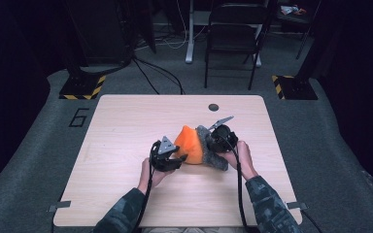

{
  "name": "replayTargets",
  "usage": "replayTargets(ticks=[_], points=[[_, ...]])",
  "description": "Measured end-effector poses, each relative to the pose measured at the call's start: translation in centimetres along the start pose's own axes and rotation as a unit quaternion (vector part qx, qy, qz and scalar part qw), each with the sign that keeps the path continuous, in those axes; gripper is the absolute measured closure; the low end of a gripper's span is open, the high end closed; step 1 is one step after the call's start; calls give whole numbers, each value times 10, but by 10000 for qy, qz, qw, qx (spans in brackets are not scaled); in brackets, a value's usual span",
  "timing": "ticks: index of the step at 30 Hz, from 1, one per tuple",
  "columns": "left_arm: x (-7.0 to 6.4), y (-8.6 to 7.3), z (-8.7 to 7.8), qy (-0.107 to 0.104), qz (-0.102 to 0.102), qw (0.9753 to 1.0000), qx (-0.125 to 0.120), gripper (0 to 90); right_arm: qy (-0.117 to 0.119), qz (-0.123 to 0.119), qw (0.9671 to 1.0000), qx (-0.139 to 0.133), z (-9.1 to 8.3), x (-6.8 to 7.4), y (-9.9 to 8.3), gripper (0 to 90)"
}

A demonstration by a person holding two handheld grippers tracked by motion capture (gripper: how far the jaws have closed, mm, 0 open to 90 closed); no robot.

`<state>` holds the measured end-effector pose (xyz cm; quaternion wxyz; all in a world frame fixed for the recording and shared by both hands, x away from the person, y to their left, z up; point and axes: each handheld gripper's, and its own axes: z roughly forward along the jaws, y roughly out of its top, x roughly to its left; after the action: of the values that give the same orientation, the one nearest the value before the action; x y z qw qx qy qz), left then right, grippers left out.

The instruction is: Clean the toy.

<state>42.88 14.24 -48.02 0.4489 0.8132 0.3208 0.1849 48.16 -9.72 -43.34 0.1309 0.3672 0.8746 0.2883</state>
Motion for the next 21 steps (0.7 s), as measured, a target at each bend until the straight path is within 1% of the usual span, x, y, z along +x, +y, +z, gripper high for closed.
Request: replayTargets(ticks=[2, 4, 7, 8, 9, 10, 11, 13, 14, 15, 16, 17, 18, 19, 20, 21], points=[[2, -1, 2, 13, -20, 10000, 12, 461, 36, -24, 10000, 10, 0, -1, 0, 716], [3, -2, 5, 46, 47, 10000, 34, 445, 36, 5, 10000, -24, 1, -2, -1, 716], [-1, -4, 9, 93, 79, 9999, 8, 448, 51, 37, 10000, -6, 2, -2, -3, 716], [-3, -6, 11, 178, 108, 9998, -29, 482, 33, 33, 10000, -12, 2, -2, -3, 716], [-3, -6, 12, 211, 139, 9997, -24, 537, 24, 13, 10000, -1, 3, -1, -3, 715], [-2, -8, 13, 235, 81, 9997, -69, 603, 3, 11, 10000, -8, 3, -1, -2, 715], [-1, -8, 14, 236, 27, 9997, -44, 664, 6, 10, 10000, -8, 3, 0, -2, 715], [-1, -8, 14, 274, 44, 9996, -82, 733, -1, 16, 10000, -51, 3, -1, -2, 715], [-1, -7, 13, 239, 30, 9997, -63, 750, 7, 12, 10000, -65, 2, -2, -1, 715], [0, -6, 12, 246, -47, 9996, -126, 766, 52, 54, 9999, -75, 1, -3, -1, 715], [1, -5, 10, 212, -67, 9997, -134, 779, 59, 87, 9999, -116, -1, -4, -1, 715], [0, -4, 9, 189, -170, 9995, -199, 786, 49, 94, 9998, -159, -4, -5, 0, 715], [1, -3, 7, 123, -225, 9995, -194, 790, 49, 110, 9997, -201, -8, -6, 1, 716], [2, -2, 5, 72, -332, 9992, -220, 793, 80, 101, 9996, -254, -13, -6, 3, 716], [2, -1, 3, 2, -401, 9989, -234, 795, 98, 143, 9993, -336, -17, -5, 5, 716], [2, 0, 2, -22, -467, 9985, -268, 797, 158, 134, 9988, -439, -22, -3, 7, 716]])
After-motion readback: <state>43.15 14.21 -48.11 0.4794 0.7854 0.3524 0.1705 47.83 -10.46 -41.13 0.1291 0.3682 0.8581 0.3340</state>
